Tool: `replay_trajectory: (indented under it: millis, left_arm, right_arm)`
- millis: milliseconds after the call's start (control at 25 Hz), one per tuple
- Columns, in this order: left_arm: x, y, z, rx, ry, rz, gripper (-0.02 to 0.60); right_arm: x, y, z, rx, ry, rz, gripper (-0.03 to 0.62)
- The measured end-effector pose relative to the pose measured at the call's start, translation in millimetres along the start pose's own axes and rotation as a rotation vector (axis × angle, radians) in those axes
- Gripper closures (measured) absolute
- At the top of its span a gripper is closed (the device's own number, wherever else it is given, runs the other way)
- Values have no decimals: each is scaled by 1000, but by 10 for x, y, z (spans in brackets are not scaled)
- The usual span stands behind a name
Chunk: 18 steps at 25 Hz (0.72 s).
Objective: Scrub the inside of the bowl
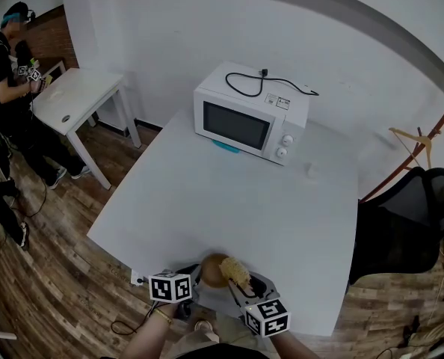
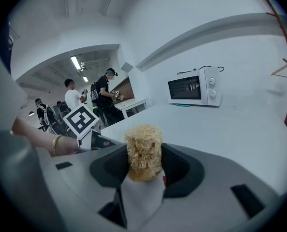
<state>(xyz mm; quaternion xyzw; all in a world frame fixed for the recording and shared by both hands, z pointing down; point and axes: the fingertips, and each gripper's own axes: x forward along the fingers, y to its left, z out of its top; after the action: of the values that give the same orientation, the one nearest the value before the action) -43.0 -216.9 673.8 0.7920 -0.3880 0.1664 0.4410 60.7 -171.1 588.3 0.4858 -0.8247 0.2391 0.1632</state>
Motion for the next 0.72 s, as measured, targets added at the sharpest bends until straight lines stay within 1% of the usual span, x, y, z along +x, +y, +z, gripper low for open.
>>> replay_trajectory:
  millis: [120, 280, 480, 720]
  left_arm:
    - [-32, 7, 18, 4, -11, 7, 555]
    - [-84, 25, 38, 13, -26, 18, 558]
    - [-141, 45, 74, 18, -48, 35, 558]
    - [-252, 98, 110, 15, -80, 54, 560]
  right_arm:
    - [34, 22, -8, -18, 10, 7, 410]
    - [166, 108, -31, -75, 40, 27, 410]
    - [388, 166, -146, -148, 128, 45, 410]
    - [592, 184, -253, -207, 202, 48, 410]
